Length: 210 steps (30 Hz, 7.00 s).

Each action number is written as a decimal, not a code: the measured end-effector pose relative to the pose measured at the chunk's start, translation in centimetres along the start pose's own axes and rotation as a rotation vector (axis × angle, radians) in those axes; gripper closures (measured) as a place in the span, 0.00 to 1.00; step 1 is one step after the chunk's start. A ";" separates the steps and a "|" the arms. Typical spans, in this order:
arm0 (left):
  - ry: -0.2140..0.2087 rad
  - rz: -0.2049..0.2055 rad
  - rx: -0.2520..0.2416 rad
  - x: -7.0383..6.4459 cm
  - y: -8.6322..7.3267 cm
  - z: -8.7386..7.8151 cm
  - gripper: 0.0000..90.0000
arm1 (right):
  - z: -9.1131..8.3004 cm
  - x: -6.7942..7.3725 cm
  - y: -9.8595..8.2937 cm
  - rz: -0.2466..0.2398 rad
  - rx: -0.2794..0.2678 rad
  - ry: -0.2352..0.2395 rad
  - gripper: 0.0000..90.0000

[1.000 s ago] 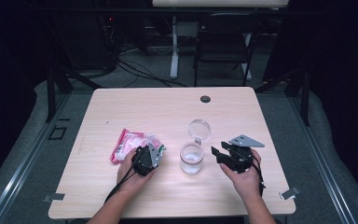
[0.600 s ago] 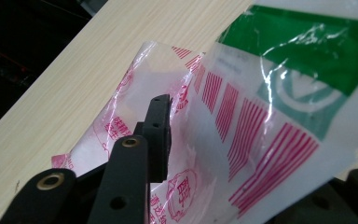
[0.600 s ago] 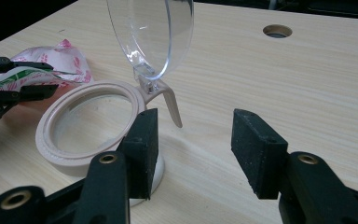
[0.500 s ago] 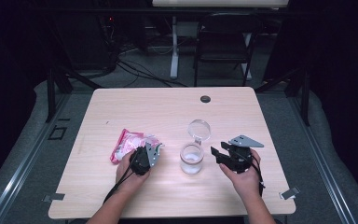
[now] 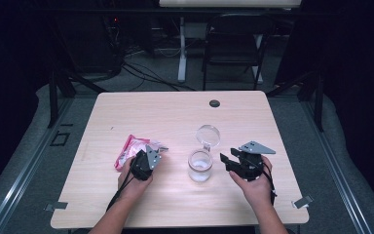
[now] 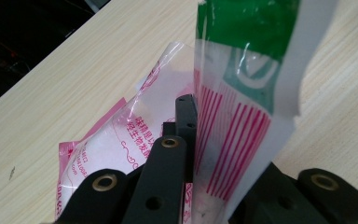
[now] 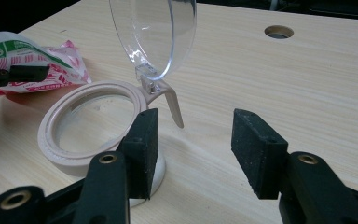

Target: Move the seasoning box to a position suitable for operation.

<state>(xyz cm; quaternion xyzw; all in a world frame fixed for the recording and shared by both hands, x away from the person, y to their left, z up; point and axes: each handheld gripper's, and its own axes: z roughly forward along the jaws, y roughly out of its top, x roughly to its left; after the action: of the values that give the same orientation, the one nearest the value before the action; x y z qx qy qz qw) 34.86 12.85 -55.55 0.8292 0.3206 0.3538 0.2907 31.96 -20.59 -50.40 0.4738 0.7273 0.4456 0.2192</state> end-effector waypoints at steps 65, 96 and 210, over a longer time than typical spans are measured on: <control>-0.197 -0.279 -0.171 12.4 4.8 -7.3 1.00 | 0.0 0.2 0.1 -0.008 -0.013 0.015 0.57; -0.467 -0.156 -0.226 4.5 2.9 -6.8 1.00 | -1.5 2.1 2.3 -0.142 0.003 0.128 0.87; -0.342 -0.263 0.066 -0.8 -4.0 0.3 0.30 | 6.0 11.1 4.6 -0.390 0.118 0.436 1.00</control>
<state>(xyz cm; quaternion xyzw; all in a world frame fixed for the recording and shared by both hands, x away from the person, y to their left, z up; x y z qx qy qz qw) 33.34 14.67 -58.83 0.8372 0.3833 0.1564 0.3573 33.60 -7.39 -48.34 0.2301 0.8591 0.4434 0.1114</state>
